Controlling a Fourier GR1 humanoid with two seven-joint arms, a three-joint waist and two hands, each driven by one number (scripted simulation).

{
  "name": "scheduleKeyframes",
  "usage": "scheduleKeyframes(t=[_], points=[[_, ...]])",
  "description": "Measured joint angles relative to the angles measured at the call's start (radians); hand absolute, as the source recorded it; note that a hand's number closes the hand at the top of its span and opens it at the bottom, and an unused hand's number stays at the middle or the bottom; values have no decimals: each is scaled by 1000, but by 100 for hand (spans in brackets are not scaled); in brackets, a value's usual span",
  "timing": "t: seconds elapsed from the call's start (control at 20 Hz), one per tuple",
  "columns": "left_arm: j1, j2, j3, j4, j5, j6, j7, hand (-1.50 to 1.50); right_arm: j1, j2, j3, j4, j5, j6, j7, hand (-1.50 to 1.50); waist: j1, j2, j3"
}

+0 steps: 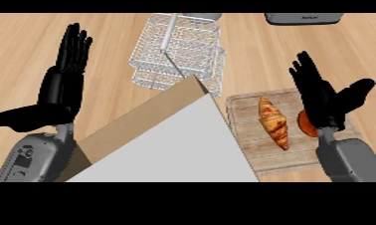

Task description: Pick the croissant from the cutting board and place it in the tiered basket

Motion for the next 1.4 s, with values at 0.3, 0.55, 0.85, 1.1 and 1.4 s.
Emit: scheduleKeyframes(t=[0.3,0.55,0.85,1.1,1.4], points=[[68,84,30,72,-2,0,109,0,-62,-180,8,-117,221,-46,-107,150,8,13,-3],[165,124,37,134,25,3,202,0,-27,-235,-119,-114,363,-317,-124,-150,-31,13,-3],[242,150,22,130,5,18,234,0,131,-188,-92,-303,465,-468,-174,-150,-25,11,3],[293,174,21,131,6,4,228,0,267,-261,5,-388,579,-453,-27,-150,-23,14,-3],[314,189,15,121,17,-1,230,0,370,-406,121,-436,764,-369,214,-150,-18,21,-12]])
